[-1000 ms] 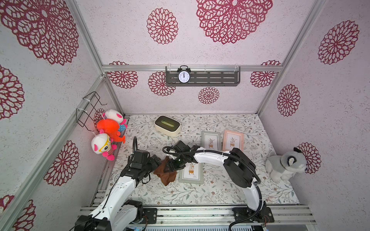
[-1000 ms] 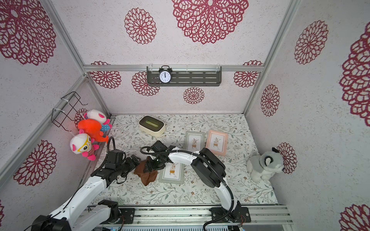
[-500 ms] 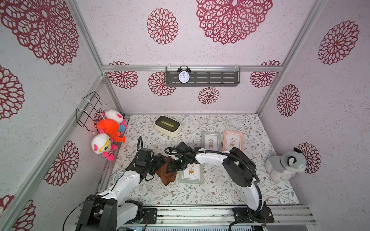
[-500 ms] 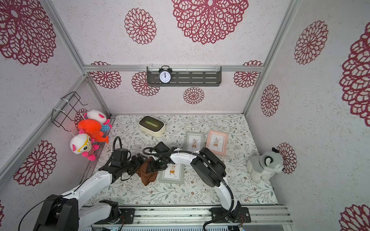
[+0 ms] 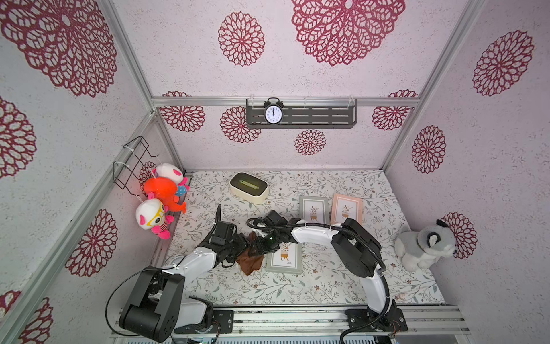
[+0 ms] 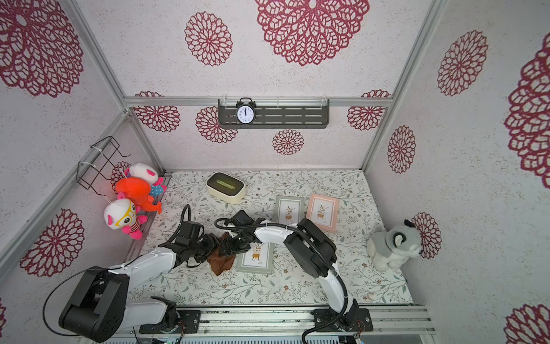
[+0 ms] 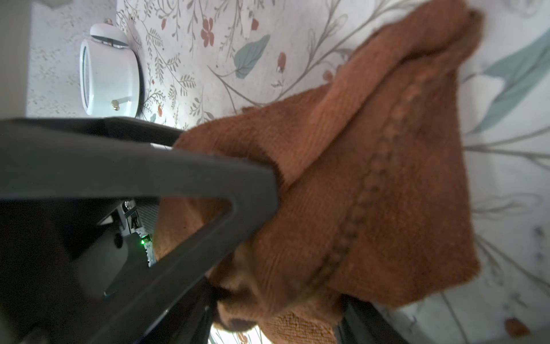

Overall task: Wipe the picture frame with a cloth
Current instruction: Pick up the cleaning item at the center of the board.

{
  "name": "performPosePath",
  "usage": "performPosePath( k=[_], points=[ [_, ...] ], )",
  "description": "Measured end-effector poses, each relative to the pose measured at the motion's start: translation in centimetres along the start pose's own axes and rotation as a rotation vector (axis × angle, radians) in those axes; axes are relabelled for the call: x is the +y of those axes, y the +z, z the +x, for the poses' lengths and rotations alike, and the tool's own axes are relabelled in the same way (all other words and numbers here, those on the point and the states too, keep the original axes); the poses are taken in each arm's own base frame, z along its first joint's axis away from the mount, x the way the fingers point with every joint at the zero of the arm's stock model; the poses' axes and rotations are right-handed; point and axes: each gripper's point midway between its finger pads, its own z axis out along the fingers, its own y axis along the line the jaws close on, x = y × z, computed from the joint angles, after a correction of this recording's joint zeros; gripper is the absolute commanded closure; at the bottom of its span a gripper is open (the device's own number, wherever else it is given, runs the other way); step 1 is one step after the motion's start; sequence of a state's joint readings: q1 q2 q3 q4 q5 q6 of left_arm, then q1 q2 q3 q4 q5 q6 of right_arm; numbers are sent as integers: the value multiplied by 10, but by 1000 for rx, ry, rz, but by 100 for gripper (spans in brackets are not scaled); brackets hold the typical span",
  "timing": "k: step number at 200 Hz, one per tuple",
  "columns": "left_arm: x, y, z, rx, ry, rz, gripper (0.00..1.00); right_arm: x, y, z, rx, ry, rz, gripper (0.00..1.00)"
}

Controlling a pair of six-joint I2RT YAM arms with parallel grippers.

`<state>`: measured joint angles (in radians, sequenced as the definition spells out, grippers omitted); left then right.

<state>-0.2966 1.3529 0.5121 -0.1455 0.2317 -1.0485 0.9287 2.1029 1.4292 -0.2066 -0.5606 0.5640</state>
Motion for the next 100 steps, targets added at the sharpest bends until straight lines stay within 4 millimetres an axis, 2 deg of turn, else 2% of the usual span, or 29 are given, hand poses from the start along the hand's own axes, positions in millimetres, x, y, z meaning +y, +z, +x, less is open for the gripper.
performPosePath(
  k=[25, 54, 85, 100],
  points=[
    [-1, 9, -3, 8, 2, -25, 66, 1, -3, -1, -4, 6, -3, 23],
    [-1, 16, -1, 27, 23, -59, 100, 0, -10, -2, -30, 1, 14, 11],
    [-5, 19, 1, 37, 61, -94, 100, -8, -24, -5, -66, 8, 56, 2],
    [-4, 19, 1, 35, 76, -109, 100, -8, -32, -5, -81, 8, 79, 1]
  ],
)
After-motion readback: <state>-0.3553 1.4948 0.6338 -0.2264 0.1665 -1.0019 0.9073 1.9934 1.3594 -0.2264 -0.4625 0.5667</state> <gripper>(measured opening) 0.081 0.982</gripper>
